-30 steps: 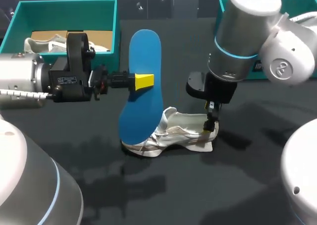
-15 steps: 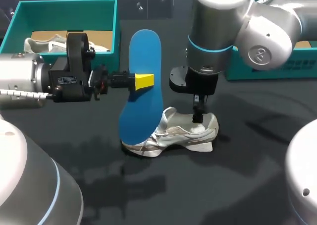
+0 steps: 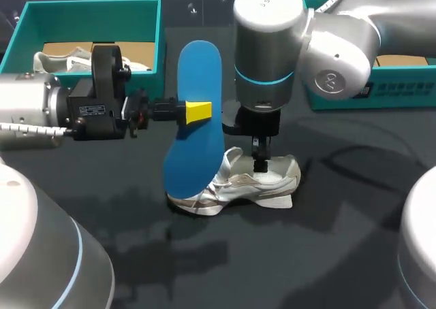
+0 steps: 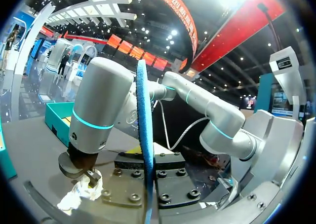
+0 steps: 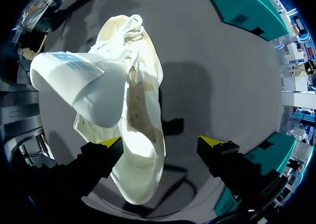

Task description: Take the shoe out of the shoebox, open the shoe tongue, remove and reinsert the insole, then place the shoe into the shoebox

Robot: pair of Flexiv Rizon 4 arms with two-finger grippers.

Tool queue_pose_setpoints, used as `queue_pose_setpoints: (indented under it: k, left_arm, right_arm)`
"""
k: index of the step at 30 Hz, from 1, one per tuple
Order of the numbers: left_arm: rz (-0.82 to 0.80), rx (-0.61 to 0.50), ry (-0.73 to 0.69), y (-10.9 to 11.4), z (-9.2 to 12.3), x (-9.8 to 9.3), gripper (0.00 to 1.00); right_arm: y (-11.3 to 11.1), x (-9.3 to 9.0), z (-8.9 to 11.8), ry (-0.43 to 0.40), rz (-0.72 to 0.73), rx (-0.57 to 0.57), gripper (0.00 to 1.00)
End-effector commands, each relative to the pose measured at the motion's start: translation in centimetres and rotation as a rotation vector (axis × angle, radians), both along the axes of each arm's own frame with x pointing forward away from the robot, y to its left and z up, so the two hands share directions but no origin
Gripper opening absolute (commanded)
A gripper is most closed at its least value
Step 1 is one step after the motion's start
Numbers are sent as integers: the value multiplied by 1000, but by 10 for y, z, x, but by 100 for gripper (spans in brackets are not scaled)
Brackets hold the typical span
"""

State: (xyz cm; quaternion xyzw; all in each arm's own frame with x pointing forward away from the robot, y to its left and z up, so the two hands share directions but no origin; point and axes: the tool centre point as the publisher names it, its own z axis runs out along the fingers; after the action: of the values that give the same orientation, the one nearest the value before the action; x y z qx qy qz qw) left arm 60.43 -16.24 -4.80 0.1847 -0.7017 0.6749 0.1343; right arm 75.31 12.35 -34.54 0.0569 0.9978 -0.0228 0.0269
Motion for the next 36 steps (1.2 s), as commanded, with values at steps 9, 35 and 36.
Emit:
queue_pose_setpoints:
  k: [9, 35, 36]
  left_arm:
    - [2, -2, -1, -1, -1, 0, 0]
    - [2, -2, -1, -1, -1, 0, 0]
    - [2, -2, -1, -1, -1, 0, 0]
  right_arm:
    - [1, 4, -28, 11, 5, 30, 90]
    - [1, -3, -41, 53, 13, 34, 0]
    - [1, -4, -40, 53, 12, 33, 0]
